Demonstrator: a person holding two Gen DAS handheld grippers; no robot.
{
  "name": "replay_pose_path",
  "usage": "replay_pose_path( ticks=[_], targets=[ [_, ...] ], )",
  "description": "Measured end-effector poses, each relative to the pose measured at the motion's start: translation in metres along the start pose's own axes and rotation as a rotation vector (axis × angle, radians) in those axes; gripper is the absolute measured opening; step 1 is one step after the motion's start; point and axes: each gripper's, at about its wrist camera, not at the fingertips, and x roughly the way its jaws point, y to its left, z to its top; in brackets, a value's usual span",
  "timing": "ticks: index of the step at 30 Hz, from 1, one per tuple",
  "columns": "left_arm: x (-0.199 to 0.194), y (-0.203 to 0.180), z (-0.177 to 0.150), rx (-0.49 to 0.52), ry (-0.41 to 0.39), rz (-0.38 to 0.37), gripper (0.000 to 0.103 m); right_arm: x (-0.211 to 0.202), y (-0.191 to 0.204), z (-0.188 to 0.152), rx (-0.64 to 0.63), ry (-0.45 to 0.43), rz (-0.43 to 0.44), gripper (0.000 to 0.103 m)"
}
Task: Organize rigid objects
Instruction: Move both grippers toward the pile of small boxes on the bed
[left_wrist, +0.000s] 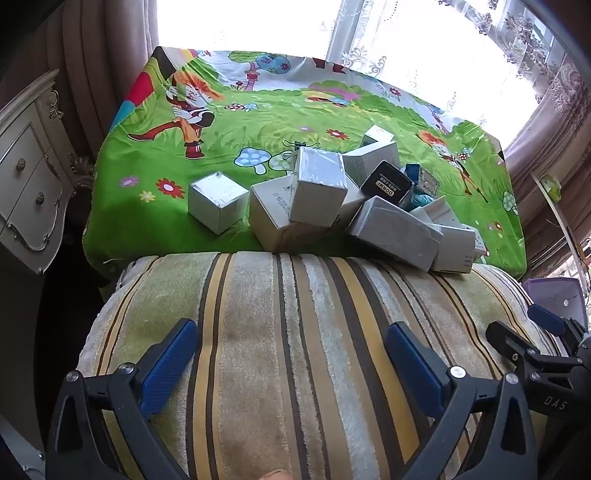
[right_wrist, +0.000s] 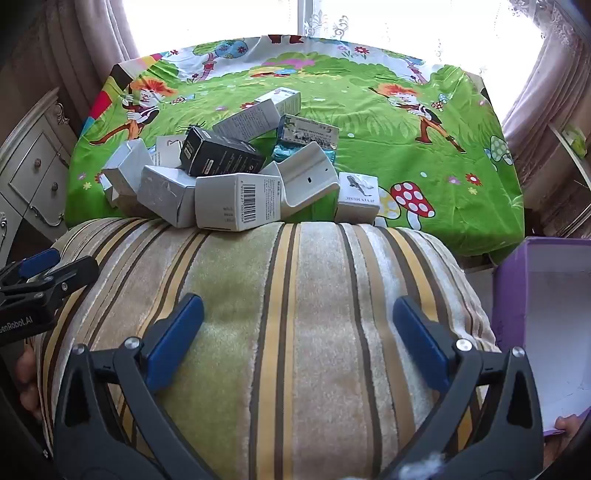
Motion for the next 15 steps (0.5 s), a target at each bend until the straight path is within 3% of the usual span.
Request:
replay_pose_path(
  ticks=[15],
  targets=[
    [0.003, 0.003, 0.001, -0.009, 0.008, -0.011, 0.103, -0.001, 0.001, 0.000, 0.002, -0.009, 0.005, 0.103]
  ],
)
